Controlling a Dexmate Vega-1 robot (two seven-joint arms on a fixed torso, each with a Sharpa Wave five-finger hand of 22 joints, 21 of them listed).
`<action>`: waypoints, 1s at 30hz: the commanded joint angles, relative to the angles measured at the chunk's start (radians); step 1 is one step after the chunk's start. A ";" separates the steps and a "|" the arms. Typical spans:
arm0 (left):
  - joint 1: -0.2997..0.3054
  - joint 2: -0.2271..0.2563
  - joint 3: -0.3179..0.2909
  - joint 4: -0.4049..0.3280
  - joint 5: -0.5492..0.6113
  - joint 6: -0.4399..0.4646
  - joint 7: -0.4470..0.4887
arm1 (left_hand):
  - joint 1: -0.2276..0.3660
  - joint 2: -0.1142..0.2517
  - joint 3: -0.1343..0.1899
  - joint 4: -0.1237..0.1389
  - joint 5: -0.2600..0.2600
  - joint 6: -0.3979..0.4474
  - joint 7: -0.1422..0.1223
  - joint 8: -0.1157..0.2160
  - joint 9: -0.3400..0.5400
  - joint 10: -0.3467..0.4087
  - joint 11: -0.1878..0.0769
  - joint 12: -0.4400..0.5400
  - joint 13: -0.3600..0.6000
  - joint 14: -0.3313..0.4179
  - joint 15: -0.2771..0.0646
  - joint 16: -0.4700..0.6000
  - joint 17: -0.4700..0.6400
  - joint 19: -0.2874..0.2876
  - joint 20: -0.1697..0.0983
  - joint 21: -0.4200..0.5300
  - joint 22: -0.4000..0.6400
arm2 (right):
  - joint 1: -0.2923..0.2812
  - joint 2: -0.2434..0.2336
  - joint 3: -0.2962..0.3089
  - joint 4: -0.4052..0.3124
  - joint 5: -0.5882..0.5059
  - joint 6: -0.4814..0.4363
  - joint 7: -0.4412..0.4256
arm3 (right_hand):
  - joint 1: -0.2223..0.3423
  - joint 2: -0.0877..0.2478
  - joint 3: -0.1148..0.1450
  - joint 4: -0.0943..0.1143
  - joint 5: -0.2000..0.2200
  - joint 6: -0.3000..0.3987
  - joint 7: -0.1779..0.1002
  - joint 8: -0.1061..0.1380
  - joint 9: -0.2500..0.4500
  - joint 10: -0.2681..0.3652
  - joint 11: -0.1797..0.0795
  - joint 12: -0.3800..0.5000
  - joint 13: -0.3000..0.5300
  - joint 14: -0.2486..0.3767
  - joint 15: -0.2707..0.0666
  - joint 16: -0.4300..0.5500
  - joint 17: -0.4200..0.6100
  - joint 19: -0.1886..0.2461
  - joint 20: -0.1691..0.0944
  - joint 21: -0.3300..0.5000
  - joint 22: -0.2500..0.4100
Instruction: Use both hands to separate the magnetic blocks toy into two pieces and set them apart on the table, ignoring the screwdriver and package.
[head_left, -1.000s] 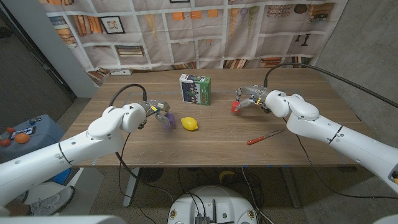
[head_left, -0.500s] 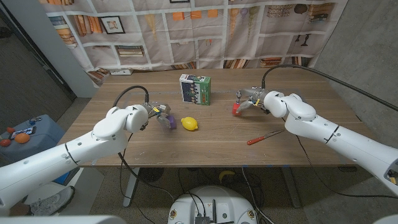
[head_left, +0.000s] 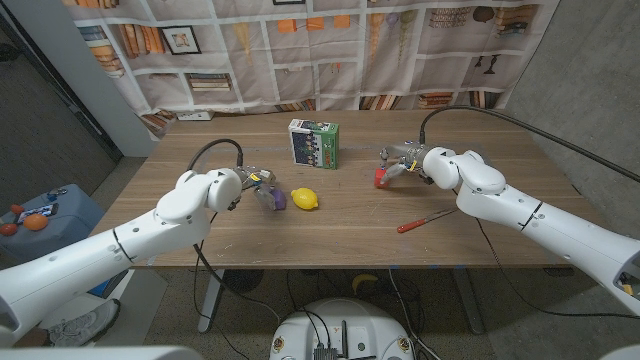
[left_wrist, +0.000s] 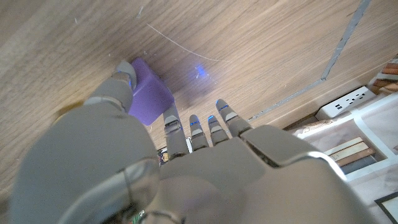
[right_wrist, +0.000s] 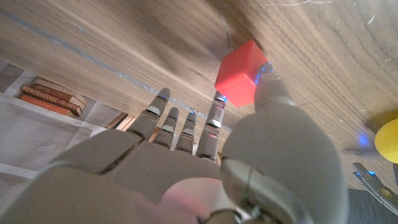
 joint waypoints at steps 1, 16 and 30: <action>-0.019 -0.008 0.014 -0.005 0.042 0.017 -0.063 | -0.010 -0.004 -0.010 0.000 0.003 -0.011 0.000 -0.009 0.005 -0.017 0.006 -0.002 0.001 -0.017 0.004 -0.002 0.004 -0.012 0.000 -0.003 0.003 | 0.005 0.002 -0.002 0.006 -0.009 0.004 0.027 | 0.016 0.007 -0.002 0.007 0.005 0.096 -0.115 0.040 0.044 -0.012 0.004 -0.003 0.002 -0.008 0.006 -0.004 0.003 0.006 0.008 -0.001 0.004; -0.037 -0.018 0.024 -0.010 0.096 0.028 -0.152 | -0.009 -0.030 -0.031 -0.008 -0.002 -0.073 0.004 -0.029 0.004 -0.049 0.020 0.001 0.002 -0.036 0.011 0.002 0.004 -0.032 0.001 -0.003 0.002 | 0.016 0.005 -0.015 0.004 -0.022 -0.016 0.087 | -0.019 -0.038 -0.030 0.020 0.018 -0.045 -0.113 -0.011 0.044 -0.086 0.026 -0.014 0.005 -0.040 0.037 -0.025 0.006 -0.016 0.029 -0.006 0.005; -0.046 -0.020 0.021 -0.021 0.132 0.035 -0.211 | -0.015 -0.066 -0.057 -0.006 -0.012 -0.156 0.015 -0.045 0.003 -0.092 0.043 0.000 0.002 -0.072 0.025 0.000 0.006 -0.061 0.004 -0.005 0.002 | 0.021 -0.002 -0.014 -0.003 -0.022 -0.014 0.111 | -0.053 -0.076 -0.047 0.026 0.042 -0.197 -0.111 -0.074 0.037 -0.154 0.045 -0.016 0.007 -0.069 0.062 -0.046 0.011 -0.038 0.041 -0.006 0.005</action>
